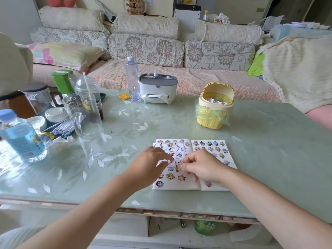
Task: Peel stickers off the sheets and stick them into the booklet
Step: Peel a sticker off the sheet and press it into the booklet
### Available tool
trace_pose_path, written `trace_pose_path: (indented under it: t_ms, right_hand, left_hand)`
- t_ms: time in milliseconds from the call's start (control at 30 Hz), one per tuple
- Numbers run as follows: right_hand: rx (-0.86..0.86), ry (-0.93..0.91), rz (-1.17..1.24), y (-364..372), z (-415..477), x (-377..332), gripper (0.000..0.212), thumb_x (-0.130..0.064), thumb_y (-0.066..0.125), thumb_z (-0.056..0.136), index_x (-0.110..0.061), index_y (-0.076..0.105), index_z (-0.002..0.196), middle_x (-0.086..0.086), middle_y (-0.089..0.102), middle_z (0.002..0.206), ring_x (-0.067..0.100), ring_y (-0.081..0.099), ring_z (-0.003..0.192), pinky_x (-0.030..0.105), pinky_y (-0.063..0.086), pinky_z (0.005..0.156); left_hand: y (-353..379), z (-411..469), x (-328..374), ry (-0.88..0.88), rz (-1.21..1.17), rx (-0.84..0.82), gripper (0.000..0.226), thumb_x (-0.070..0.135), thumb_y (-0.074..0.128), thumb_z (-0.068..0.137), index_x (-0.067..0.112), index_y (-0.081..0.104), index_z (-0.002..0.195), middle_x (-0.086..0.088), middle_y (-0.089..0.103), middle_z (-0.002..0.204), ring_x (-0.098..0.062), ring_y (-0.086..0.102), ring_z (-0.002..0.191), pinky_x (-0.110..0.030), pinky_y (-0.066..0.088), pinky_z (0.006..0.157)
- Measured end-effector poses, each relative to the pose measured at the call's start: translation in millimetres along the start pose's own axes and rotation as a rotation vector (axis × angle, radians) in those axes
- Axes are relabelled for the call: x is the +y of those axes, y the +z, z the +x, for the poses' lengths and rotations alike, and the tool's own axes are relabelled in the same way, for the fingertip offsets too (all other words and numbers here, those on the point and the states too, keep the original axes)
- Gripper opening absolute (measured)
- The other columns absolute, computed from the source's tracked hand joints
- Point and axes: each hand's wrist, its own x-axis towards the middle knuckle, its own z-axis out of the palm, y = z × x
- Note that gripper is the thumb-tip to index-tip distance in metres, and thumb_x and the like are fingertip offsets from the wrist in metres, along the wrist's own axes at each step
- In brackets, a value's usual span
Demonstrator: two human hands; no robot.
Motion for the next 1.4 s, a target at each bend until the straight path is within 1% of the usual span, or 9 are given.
trace_pose_path:
  t_ms: [100, 200, 333, 533, 800, 1033, 1200, 1300, 1400]
  right_hand:
    - [-0.126, -0.025, -0.144, 11, 2, 1, 0.014, -0.030, 0.071, 0.089, -0.019, 0.074, 0.081, -0.004, 0.063, 0.071, 0.010, 0.053, 0.049, 0.023, 0.041, 0.048]
    - [-0.144, -0.056, -0.287, 20, 4, -2, 0.017, -0.037, 0.072, 0.086, -0.027, 0.075, 0.073, -0.009, 0.060, 0.065, 0.008, 0.049, 0.055, 0.025, 0.041, 0.057]
    - [-0.139, -0.067, -0.381, 24, 6, -4, 0.016, -0.039, 0.072, 0.086, -0.030, 0.073, 0.073, -0.011, 0.066, 0.073, 0.006, 0.057, 0.066, 0.025, 0.046, 0.064]
    - [-0.098, -0.059, -0.483, 32, 6, -7, 0.016, -0.043, 0.071, 0.084, -0.028, 0.073, 0.077, -0.008, 0.069, 0.079, 0.010, 0.063, 0.071, 0.028, 0.051, 0.068]
    - [-0.073, -0.088, -0.562, 36, 5, -9, 0.021, -0.045, 0.067, 0.088, -0.030, 0.066, 0.073, -0.012, 0.060, 0.073, 0.006, 0.054, 0.065, 0.025, 0.041, 0.061]
    - [-0.024, -0.091, -0.589, 39, 2, -11, 0.018, -0.043, 0.068, 0.084, -0.032, 0.065, 0.069, -0.016, 0.061, 0.072, 0.006, 0.058, 0.072, 0.026, 0.052, 0.073]
    - [0.055, -0.161, -0.685, 39, 0, -13, 0.013, -0.048, 0.070, 0.082, -0.034, 0.070, 0.082, -0.019, 0.059, 0.075, 0.004, 0.053, 0.078, 0.024, 0.043, 0.070]
    - [0.127, -0.204, -0.747, 40, -2, -12, 0.027, -0.054, 0.071, 0.080, -0.038, 0.065, 0.100, -0.015, 0.063, 0.090, 0.008, 0.055, 0.089, 0.026, 0.039, 0.072]
    - [0.167, -0.231, -0.684, 40, -3, -7, 0.026, -0.053, 0.073, 0.078, -0.036, 0.060, 0.093, -0.016, 0.061, 0.084, 0.006, 0.054, 0.082, 0.026, 0.042, 0.071]
  left_hand:
    - [9, -1, -15, 0.165, 0.151, -0.045, 0.029, 0.028, 0.060, 0.097, 0.036, 0.068, 0.123, 0.013, 0.058, 0.132, -0.013, 0.044, 0.125, -0.032, 0.043, 0.098]
    - [13, -1, -23, 0.212, 0.191, -0.108, 0.031, 0.035, 0.057, 0.098, 0.038, 0.063, 0.129, 0.013, 0.050, 0.142, -0.012, 0.037, 0.134, -0.033, 0.037, 0.105]
    - [14, -3, -29, 0.207, 0.206, -0.174, 0.034, 0.041, 0.052, 0.101, 0.041, 0.058, 0.134, 0.014, 0.047, 0.146, -0.011, 0.036, 0.136, -0.037, 0.039, 0.107]
    - [18, -2, -32, 0.207, 0.201, -0.179, 0.035, 0.037, 0.051, 0.101, 0.040, 0.057, 0.135, 0.012, 0.045, 0.147, -0.013, 0.036, 0.137, -0.039, 0.038, 0.107]
    - [20, -4, -34, 0.209, 0.216, -0.183, 0.035, 0.036, 0.049, 0.102, 0.042, 0.055, 0.136, 0.012, 0.044, 0.149, -0.014, 0.036, 0.137, -0.038, 0.038, 0.105]
    - [21, -7, -31, 0.184, 0.196, -0.184, 0.042, 0.035, 0.040, 0.099, 0.045, 0.051, 0.138, 0.013, 0.041, 0.150, -0.011, 0.032, 0.138, -0.035, 0.033, 0.110]
    - [23, -13, -30, 0.188, 0.175, -0.181, 0.052, 0.047, 0.048, 0.086, 0.042, 0.049, 0.138, 0.010, 0.039, 0.151, -0.012, 0.029, 0.141, -0.035, 0.028, 0.112]
    - [24, -14, -30, 0.187, 0.162, -0.177, 0.054, 0.051, 0.039, 0.081, 0.041, 0.052, 0.133, 0.012, 0.040, 0.148, -0.011, 0.029, 0.140, -0.039, 0.031, 0.114]
    - [26, -16, -30, 0.211, 0.181, -0.156, 0.056, 0.050, 0.039, 0.082, 0.041, 0.049, 0.136, 0.010, 0.038, 0.151, -0.014, 0.026, 0.142, -0.037, 0.028, 0.114]
